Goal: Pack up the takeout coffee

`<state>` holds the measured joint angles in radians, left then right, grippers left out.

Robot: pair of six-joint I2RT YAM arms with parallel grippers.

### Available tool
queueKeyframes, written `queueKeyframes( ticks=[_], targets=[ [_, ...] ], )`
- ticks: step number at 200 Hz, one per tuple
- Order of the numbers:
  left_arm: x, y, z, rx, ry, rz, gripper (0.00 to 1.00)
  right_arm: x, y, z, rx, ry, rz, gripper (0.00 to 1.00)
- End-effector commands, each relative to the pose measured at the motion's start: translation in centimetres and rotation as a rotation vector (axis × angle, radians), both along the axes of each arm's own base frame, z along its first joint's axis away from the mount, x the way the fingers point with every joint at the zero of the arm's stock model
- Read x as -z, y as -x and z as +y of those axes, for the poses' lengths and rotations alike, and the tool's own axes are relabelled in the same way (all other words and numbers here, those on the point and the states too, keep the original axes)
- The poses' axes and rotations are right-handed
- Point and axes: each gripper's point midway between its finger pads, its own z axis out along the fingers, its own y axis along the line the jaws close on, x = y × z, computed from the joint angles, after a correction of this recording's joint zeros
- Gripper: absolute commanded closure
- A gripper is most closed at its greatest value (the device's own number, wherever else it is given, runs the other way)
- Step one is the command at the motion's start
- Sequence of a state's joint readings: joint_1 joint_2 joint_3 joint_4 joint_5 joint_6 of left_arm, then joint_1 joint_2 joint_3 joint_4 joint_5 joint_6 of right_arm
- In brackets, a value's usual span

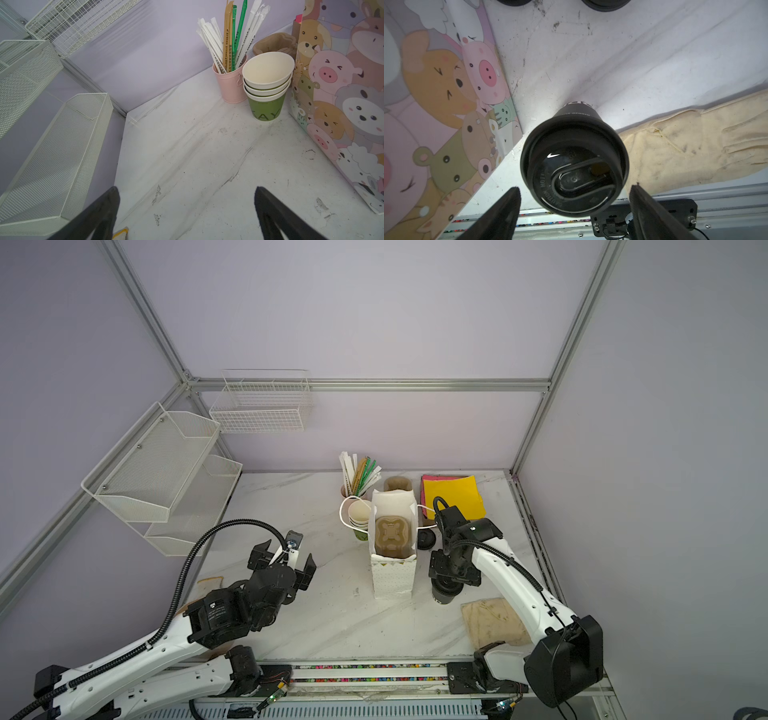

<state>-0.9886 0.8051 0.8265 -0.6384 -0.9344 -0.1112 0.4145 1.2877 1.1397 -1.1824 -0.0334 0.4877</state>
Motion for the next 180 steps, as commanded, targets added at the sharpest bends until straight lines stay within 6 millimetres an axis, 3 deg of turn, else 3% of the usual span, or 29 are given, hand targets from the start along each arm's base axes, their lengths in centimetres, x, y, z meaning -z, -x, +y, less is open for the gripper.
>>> queueKeyframes(
  ticks=[1,56,121,180],
  targets=[
    [0.5,-0.1,0.2,-0.006,-0.005,0.002,0.00,0.2,0.4,-0.3,0.004,0.022,0.008,0.14],
    [0.6,-0.1,0.1,-0.007,-0.008,0.005,0.00,0.9,0.4,-0.4,0.000,0.031,0.008,0.15],
    [0.7,-0.2,0.0,-0.007,-0.011,0.008,0.00,1.3,0.1,-0.1,-0.005,0.018,0.001,0.25],
    [0.8,-0.2,0.0,-0.006,-0.013,0.009,0.00,1.8,0.5,-0.1,-0.008,0.014,0.018,0.25]
  ],
)
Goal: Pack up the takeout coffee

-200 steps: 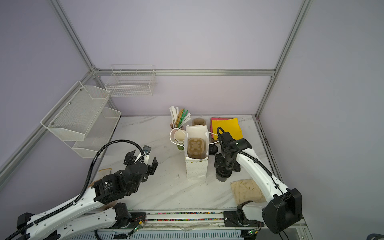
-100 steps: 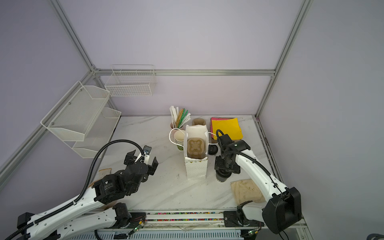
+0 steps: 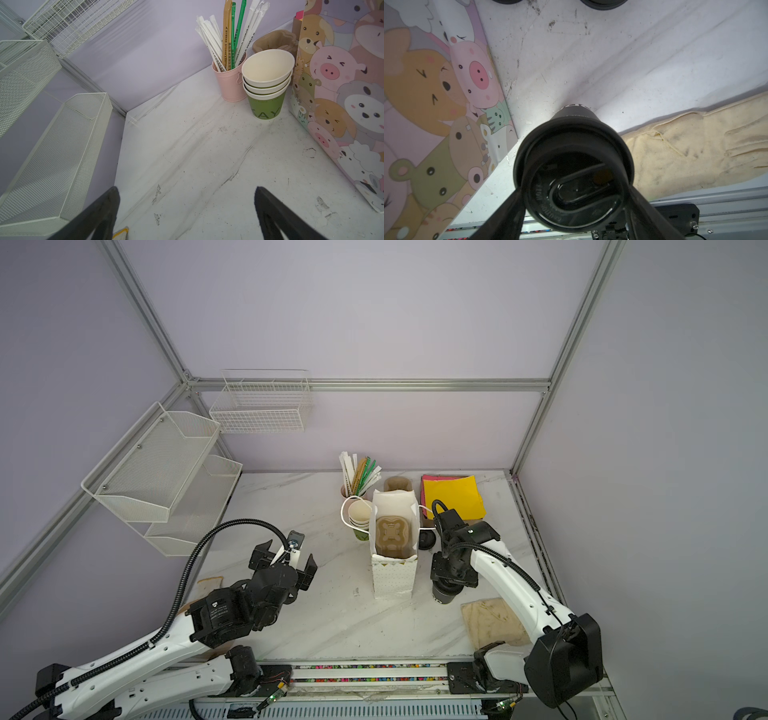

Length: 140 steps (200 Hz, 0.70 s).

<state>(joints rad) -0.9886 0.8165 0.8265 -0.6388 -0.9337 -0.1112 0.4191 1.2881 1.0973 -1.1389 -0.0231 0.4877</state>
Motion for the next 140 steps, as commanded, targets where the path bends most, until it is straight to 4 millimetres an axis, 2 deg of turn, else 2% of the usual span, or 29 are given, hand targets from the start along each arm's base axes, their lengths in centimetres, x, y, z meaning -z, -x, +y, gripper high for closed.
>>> queueKeyframes(
  ticks=[1,70,140],
  targets=[
    [0.53,-0.08,0.15,-0.007,-0.003,0.002,0.00,0.74,0.66,-0.08,-0.004,0.006,0.025,0.25],
    [0.61,-0.06,0.11,-0.004,-0.004,0.006,0.00,1.24,1.18,-0.21,-0.004,0.009,0.043,0.21],
    [0.60,-0.02,0.13,-0.003,-0.003,0.005,0.00,1.23,1.11,-0.25,0.003,0.008,0.034,0.24]
  ],
)
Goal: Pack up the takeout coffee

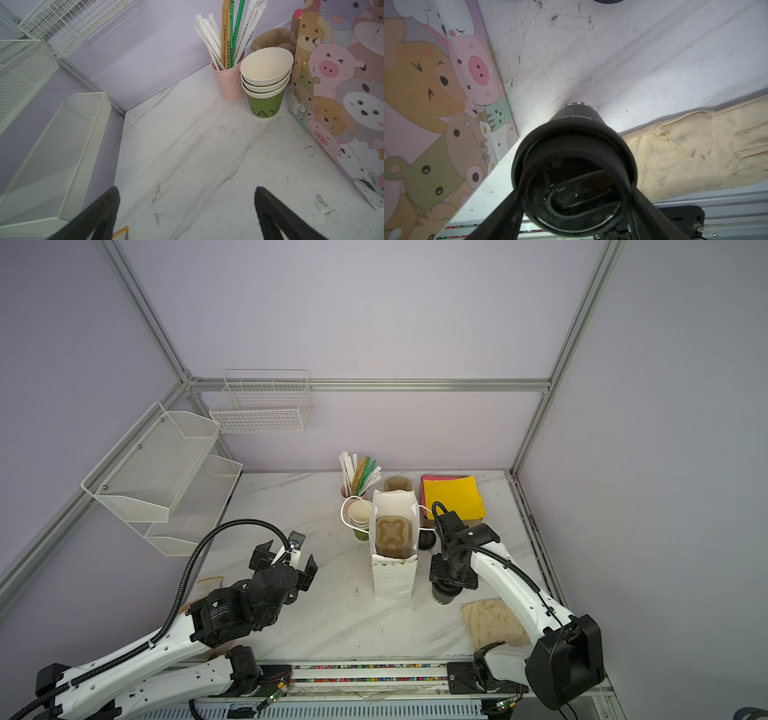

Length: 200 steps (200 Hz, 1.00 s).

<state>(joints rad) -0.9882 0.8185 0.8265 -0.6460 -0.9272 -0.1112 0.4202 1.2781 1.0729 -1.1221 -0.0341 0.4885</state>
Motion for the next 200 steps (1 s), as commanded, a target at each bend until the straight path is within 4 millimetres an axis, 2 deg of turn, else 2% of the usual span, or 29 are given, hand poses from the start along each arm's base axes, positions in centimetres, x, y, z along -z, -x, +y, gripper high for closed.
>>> queueKeyframes(
  ticks=[1,68,166,200],
  targets=[
    [0.4,-0.1,0.2,-0.009,0.002,-0.003,0.00,0.8,0.9,-0.4,0.005,0.019,0.032,0.24],
    [0.4,0.0,0.2,-0.008,0.003,-0.003,0.00,-2.2,0.3,-1.2,0.026,0.047,-0.039,0.29],
    [0.5,-0.1,0.1,-0.003,0.002,0.004,0.00,-5.4,2.0,-2.1,0.093,0.007,-0.109,0.30],
    [0.4,0.0,0.1,-0.001,0.007,0.003,0.00,-8.2,1.3,-2.3,0.103,0.007,-0.166,0.30]
  ],
)
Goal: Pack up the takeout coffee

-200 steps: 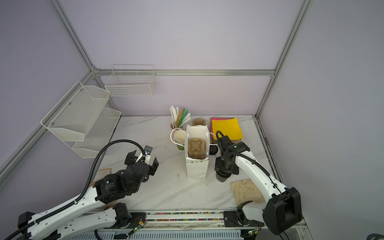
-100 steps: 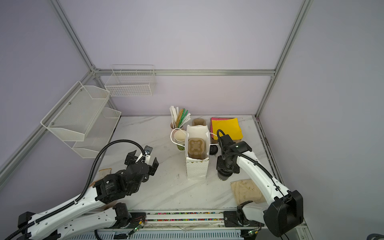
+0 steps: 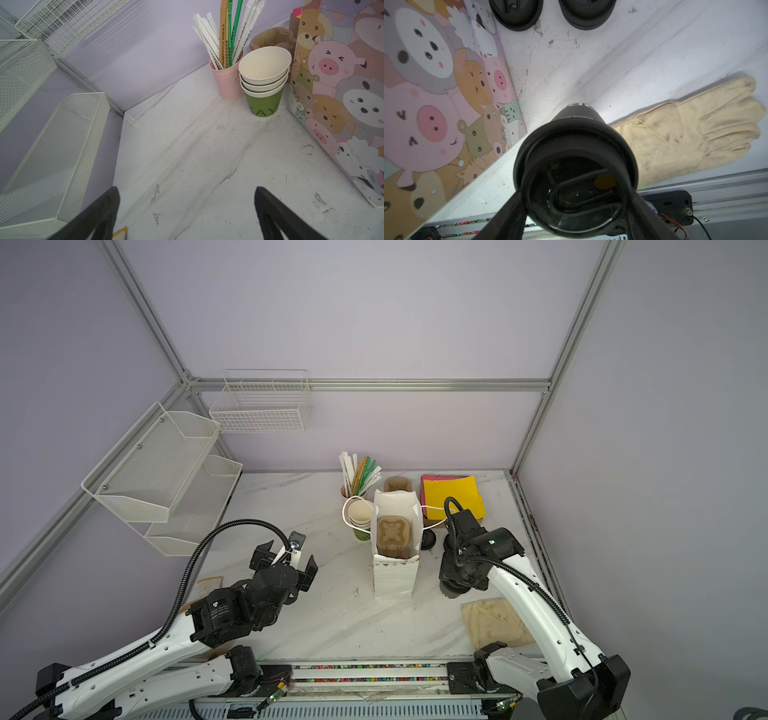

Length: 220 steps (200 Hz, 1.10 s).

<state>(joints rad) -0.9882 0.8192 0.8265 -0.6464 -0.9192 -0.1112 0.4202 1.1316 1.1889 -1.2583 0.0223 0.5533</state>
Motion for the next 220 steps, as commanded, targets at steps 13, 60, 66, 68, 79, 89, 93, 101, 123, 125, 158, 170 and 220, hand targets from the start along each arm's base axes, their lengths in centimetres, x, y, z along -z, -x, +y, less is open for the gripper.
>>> queueKeyframes(
  ticks=[13,60,66,68,79,89,93,101,123,125,158,170,220],
  targets=[
    [0.4,0.0,0.1,-0.002,0.006,0.000,0.00,-3.8,-0.2,-0.8,0.032,0.022,-0.057,0.30],
    [0.5,0.0,-0.6,0.006,0.054,0.036,0.00,-6.8,-1.2,0.4,0.007,-0.043,-0.124,0.31],
    [0.4,0.1,-0.7,0.006,0.082,0.046,0.00,-7.1,-1.3,0.4,0.007,-0.045,-0.132,0.31],
    [0.3,0.1,-0.8,0.009,0.087,0.050,0.00,-7.2,-1.4,0.4,0.006,-0.047,-0.135,0.31],
    [0.2,0.4,-1.4,0.015,0.169,0.069,0.00,-7.9,-1.5,0.6,0.000,-0.060,-0.155,0.31],
    [0.5,0.6,-1.8,0.019,0.236,0.090,0.00,-8.7,-1.6,0.8,-0.008,-0.076,-0.176,0.31],
    [0.8,0.7,-2.0,0.025,0.261,0.105,0.00,-9.0,-1.6,0.9,-0.011,-0.082,-0.183,0.31],
    [1.2,0.9,-2.5,0.032,0.304,0.130,0.00,-9.6,-1.7,1.1,-0.016,-0.099,-0.197,0.31],
    [2.7,1.3,-4.1,0.053,0.405,0.200,0.00,-11.3,-1.6,1.6,-0.035,-0.138,-0.235,0.31],
    [2.9,1.4,-4.3,0.054,0.413,0.207,0.00,-11.4,-1.6,1.6,-0.037,-0.140,-0.239,0.31],
    [6.0,1.8,-6.8,0.076,0.517,0.317,0.00,-13.6,-1.7,1.9,-0.062,-0.170,-0.300,0.31],
    [6.9,1.8,-7.3,0.073,0.538,0.346,0.00,-14.5,-1.6,2.0,-0.071,-0.186,-0.324,0.31],
    [10.2,2.0,-9.5,0.076,0.630,0.429,0.00,-17.4,-1.1,2.4,-0.096,-0.242,-0.398,0.31]
  ],
)
